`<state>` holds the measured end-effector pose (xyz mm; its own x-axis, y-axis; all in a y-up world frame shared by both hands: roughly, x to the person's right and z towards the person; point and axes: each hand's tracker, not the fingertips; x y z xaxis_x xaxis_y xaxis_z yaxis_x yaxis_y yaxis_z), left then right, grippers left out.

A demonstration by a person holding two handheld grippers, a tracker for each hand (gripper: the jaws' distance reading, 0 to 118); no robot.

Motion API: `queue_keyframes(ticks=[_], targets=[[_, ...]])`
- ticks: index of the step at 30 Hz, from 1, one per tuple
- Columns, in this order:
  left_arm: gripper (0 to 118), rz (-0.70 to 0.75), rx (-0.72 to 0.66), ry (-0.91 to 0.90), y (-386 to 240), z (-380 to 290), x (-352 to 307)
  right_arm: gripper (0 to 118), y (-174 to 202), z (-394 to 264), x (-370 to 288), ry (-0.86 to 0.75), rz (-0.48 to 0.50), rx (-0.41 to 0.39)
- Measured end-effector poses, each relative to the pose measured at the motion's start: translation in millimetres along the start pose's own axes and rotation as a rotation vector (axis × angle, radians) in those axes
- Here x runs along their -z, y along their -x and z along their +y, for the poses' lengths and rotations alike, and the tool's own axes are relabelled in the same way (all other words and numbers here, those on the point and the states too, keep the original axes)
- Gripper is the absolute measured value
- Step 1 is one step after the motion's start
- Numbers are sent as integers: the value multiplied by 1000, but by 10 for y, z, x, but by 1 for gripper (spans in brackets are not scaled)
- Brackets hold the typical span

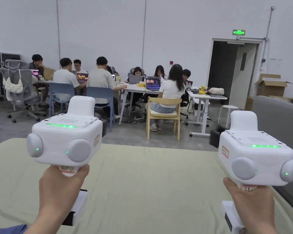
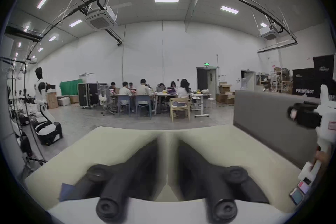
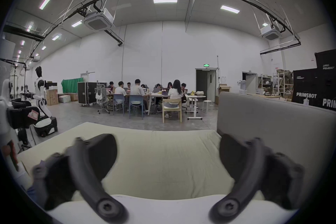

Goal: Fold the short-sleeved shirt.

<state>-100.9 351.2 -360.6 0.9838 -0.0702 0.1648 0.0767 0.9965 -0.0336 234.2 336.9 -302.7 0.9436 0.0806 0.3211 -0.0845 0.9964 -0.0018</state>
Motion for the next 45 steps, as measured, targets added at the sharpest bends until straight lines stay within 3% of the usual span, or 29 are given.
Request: queue_keyframes(ticks=[1,2,3,4,6,13,17,26,29,36,40,41,42,43,45], targets=[[0,80,8,-11,-41,-18,5,2,11,-20,24,39,-37,-31],[0,13,-1,-6,-39,-39,-3,2,-17,-83,37,23,-32,4],[0,-78,-21,16,-28,-46,-11,2,-91,-124,47,37,63,38],[0,-38,2,6,-68,-58,-9,2,-126,-151,61,60,93,34],[0,9,48,-35,-122,-100,-38,2,-126,-217,60,56,81,15],[0,25,-1,-35,51,-142,-109,2,99,-235,-4,34,170,-3],[0,144,6,-16,544,-286,-351,2,596,-232,-29,23,285,6],[0,504,-7,75,2204,-533,-1417,2,2388,-298,-302,48,608,120],[0,586,1,73,2554,-550,-1729,2,2842,-292,-461,37,667,109],[0,623,-3,102,2862,-732,-1835,2,3252,-262,-588,45,728,84],[2,529,-64,163,2859,-995,-1561,2,3247,-317,-505,50,718,51],[26,489,-99,205,2859,-1098,-1437,2,3245,-350,-430,57,713,44],[84,426,-150,293,2856,-1245,-1273,2,3228,-388,-390,65,703,30],[95,347,-176,348,2837,-1403,-1141,2,3210,-432,-350,73,694,16],[95,285,-179,459,2689,-1824,-808,2,3190,-556,-204,96,677,-15]])
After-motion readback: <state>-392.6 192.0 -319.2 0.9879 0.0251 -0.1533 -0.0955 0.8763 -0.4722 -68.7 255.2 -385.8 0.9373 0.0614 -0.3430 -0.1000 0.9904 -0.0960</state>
